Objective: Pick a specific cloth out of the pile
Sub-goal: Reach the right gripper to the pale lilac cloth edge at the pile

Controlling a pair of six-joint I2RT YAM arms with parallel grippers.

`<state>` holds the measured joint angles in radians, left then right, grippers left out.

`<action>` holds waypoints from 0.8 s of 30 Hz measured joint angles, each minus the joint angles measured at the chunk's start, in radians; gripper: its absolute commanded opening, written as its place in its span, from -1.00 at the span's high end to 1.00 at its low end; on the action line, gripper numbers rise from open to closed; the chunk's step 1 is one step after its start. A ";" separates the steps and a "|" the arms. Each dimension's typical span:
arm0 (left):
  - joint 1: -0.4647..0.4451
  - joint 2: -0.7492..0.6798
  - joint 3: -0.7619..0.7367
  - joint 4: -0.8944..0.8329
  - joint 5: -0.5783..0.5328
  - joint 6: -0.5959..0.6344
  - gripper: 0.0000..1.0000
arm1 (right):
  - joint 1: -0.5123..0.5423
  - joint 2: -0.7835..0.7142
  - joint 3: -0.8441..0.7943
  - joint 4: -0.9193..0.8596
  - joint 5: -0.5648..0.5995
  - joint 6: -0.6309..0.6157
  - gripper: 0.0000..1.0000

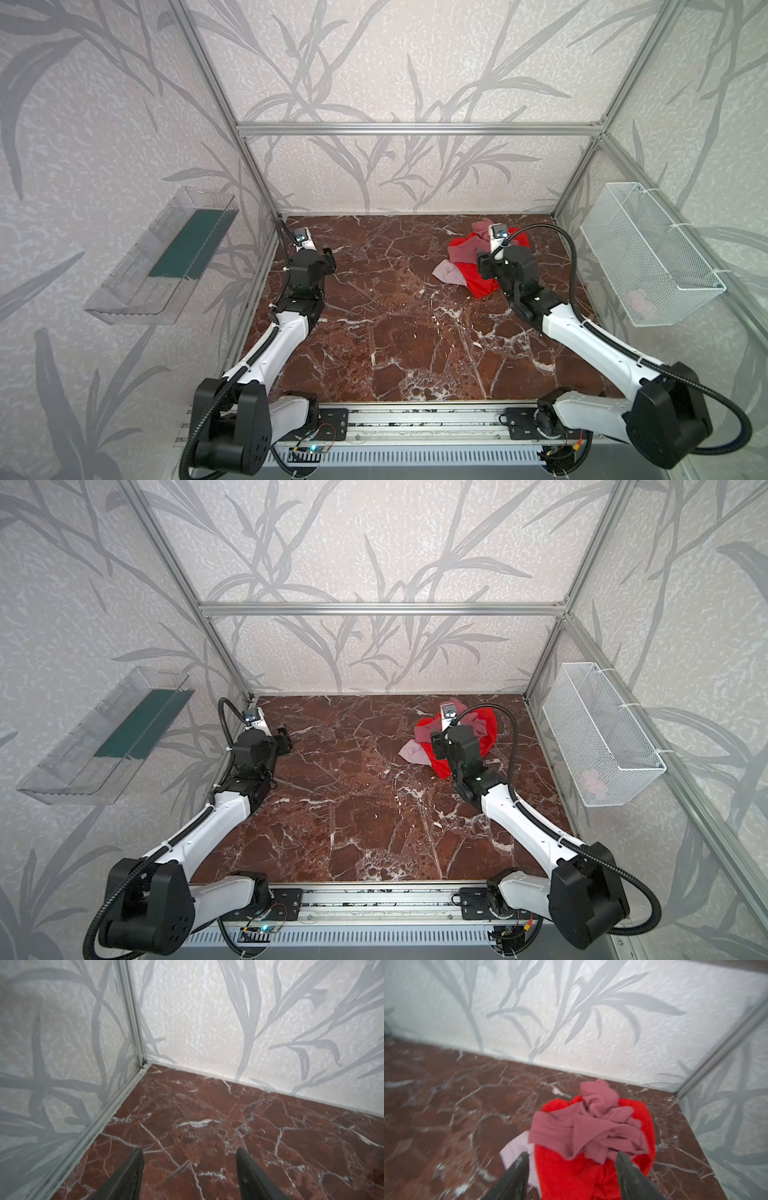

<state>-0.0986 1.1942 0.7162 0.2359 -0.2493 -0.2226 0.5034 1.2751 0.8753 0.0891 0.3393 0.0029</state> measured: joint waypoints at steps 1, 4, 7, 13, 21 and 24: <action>-0.001 0.001 0.006 -0.035 0.008 -0.017 -0.33 | 0.029 0.028 0.023 -0.046 -0.001 0.006 -0.07; -0.002 0.001 0.014 -0.127 0.026 -0.069 -0.30 | 0.099 0.132 0.081 -0.169 -0.013 0.029 0.03; -0.003 0.001 0.015 -0.190 0.046 -0.117 -0.29 | 0.128 0.228 0.127 -0.252 -0.046 0.061 0.04; -0.003 0.001 0.015 -0.229 0.079 -0.169 -0.29 | 0.133 0.422 0.261 -0.356 -0.089 0.111 0.06; -0.003 0.003 0.015 -0.232 0.087 -0.181 -0.29 | 0.132 0.666 0.499 -0.480 -0.067 0.146 0.04; -0.003 0.008 0.015 -0.233 0.086 -0.180 -0.29 | 0.130 0.713 0.545 -0.505 -0.045 0.151 0.03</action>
<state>-0.1013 1.2022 0.7311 0.0032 -0.1631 -0.4026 0.6334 1.9884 1.4200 -0.4164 0.2947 0.1539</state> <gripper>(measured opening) 0.645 0.481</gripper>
